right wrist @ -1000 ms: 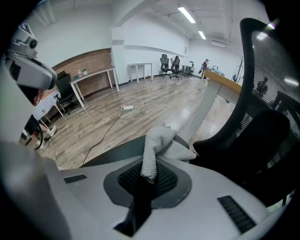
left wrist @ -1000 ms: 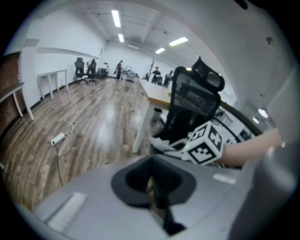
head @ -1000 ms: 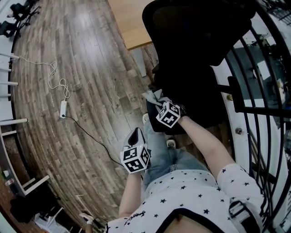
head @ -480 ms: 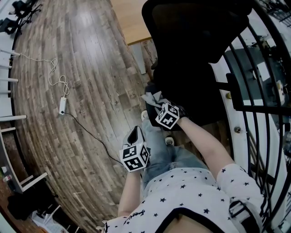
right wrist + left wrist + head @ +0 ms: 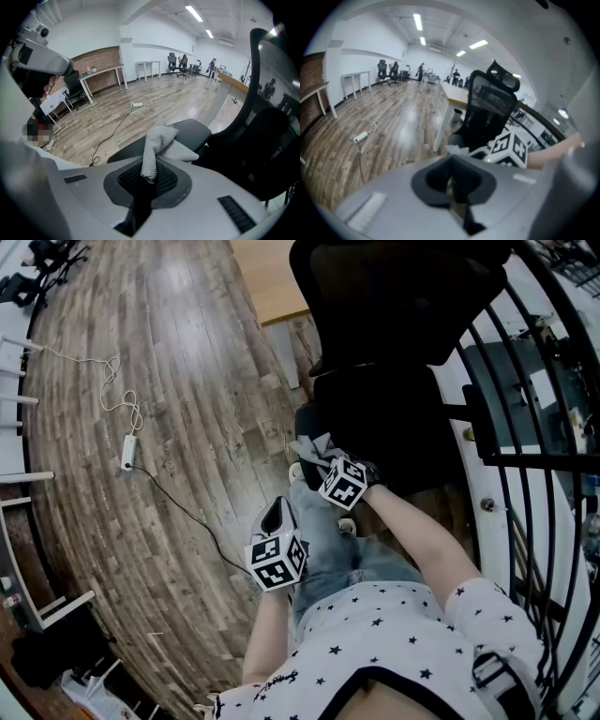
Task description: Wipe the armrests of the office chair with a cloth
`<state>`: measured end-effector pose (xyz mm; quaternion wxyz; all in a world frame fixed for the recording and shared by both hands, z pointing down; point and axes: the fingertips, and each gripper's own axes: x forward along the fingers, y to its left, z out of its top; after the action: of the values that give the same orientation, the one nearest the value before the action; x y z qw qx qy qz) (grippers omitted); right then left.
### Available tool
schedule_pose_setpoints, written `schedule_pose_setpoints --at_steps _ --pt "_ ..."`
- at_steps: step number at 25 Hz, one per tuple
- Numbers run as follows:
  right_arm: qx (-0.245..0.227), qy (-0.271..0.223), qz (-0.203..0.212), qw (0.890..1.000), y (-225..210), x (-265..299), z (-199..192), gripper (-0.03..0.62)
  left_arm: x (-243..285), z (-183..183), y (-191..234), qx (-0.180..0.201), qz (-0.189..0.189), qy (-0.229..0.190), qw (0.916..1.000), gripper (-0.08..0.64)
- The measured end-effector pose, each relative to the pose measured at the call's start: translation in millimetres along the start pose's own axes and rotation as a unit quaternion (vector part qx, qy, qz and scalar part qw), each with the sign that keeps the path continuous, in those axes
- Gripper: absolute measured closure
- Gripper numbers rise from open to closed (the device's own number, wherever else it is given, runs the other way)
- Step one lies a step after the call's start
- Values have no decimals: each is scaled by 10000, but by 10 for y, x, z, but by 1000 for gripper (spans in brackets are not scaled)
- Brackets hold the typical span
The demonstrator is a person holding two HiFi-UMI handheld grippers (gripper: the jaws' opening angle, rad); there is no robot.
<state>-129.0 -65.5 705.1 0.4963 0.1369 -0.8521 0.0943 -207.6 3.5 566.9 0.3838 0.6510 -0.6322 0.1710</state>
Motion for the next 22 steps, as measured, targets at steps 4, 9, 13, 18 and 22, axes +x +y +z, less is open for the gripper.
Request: schedule_pose_setpoints --at_steps 4,9,13,18,22 --pt "-14 11 57 10000 106 -23 -60 561 -38 -54 -41 2 -1 -11 10000 554" --pt "-56 4 106 9999 241 -58 -116 561 -106 -122 -75 -4 1 -41 10000 554" --pt "-84 7 116 9999 344 -88 -153 562 -172 -173 -82 13 5 -62 10000 554" --pt "-145 21 148 9998 453 -126 -200 562 -237 -215 -98 17 22 -81 10000 554" --pt "-187 41 181 9997 516 -151 -231 561 -274 -221 -112 13 47 -105 9999 554"
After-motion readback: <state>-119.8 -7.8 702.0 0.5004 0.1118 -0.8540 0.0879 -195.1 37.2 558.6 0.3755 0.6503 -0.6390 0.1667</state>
